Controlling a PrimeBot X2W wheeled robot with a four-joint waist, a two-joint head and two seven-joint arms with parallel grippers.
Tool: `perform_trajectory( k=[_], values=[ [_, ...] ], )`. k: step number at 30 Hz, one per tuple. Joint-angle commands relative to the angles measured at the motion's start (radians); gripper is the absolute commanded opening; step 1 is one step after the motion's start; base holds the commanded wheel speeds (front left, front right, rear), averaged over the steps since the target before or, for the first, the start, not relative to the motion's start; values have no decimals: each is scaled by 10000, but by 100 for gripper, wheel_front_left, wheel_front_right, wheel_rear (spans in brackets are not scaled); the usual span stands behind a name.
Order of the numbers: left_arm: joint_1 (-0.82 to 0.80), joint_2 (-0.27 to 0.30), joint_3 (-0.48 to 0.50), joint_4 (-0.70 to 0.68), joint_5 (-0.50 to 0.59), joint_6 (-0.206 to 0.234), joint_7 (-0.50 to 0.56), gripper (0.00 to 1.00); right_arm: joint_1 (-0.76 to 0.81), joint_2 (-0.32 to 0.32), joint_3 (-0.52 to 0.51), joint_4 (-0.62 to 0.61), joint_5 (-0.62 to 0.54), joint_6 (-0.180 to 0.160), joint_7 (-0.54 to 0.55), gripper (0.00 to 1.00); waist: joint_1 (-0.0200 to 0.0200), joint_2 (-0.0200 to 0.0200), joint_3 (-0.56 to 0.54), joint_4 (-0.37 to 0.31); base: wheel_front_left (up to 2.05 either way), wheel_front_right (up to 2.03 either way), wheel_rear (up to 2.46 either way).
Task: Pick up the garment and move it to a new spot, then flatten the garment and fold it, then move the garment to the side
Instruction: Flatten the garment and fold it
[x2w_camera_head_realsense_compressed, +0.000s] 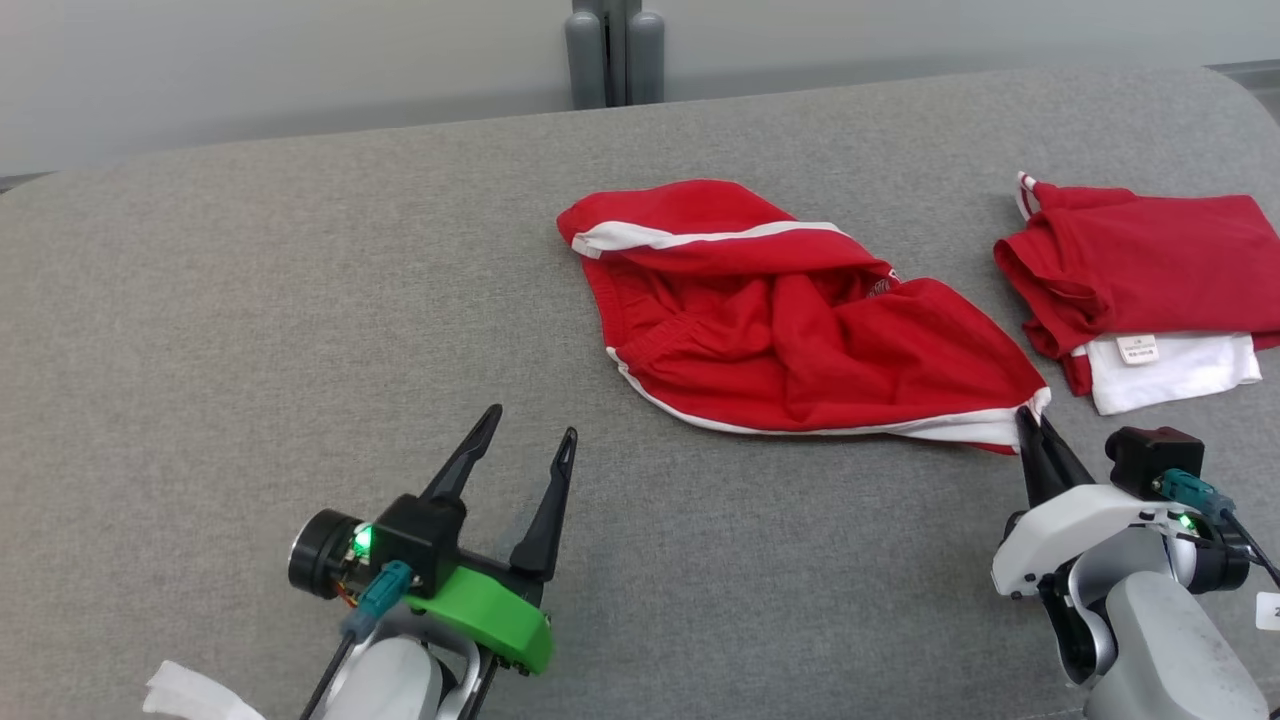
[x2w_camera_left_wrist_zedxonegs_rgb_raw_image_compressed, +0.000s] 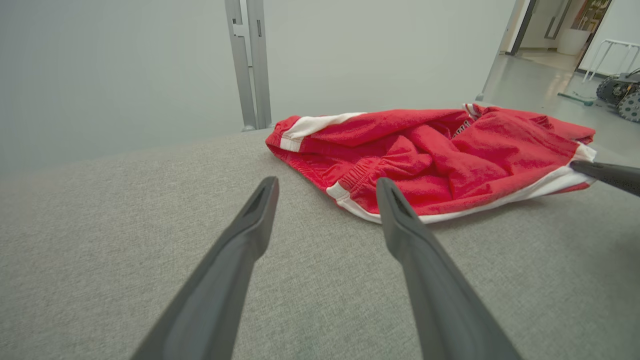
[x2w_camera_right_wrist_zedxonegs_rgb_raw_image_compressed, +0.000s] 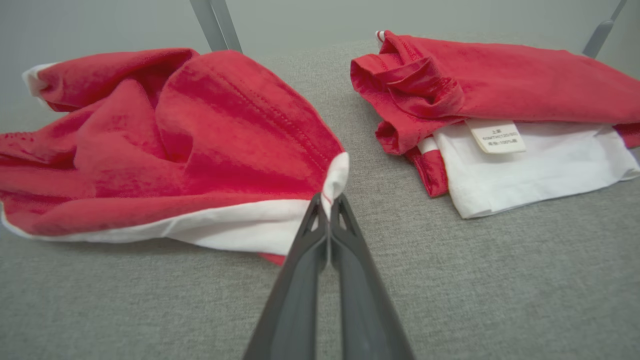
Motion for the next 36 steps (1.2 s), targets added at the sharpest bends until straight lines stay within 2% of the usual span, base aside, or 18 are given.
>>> perform_trajectory(
  k=[1,6,13,21,28,35,36],
  values=[
    [-342,231,-283,195,176,-14,-1,100,-65,62,-30,-119,-97,-4,76,0,0,0,231,-325,0,0,0],
    [-1298,723,-1200,1675,725,-16,-1,100,-255,258,-75,-382,-301,-4,203,0,0,0,478,-614,0,0,0],
    [-3112,872,-2199,3288,748,-15,-1,100,-531,424,-624,-524,-635,-4,219,0,0,0,903,-1024,0,0,0],
    [-4297,1087,-3550,4102,473,-6,-1,100,-848,618,-468,-438,-725,-4,206,0,0,0,1256,-1391,0,0,0],
    [-4861,1155,-3947,4828,383,-7,-1,100,-999,708,-229,-423,-646,-4,118,0,0,0,1390,-1541,0,0,0],
    [-5028,1120,-4151,4691,211,-7,-1,100,-1072,733,-91,-419,-635,-4,111,0,0,0,1470,-1550,0,0,0],
    [-5019,1115,-4232,4712,174,-7,-1,96,-1079,725,-72,-416,-647,-4,119,0,0,0,1472,-1544,0,0,0]
  ],
)
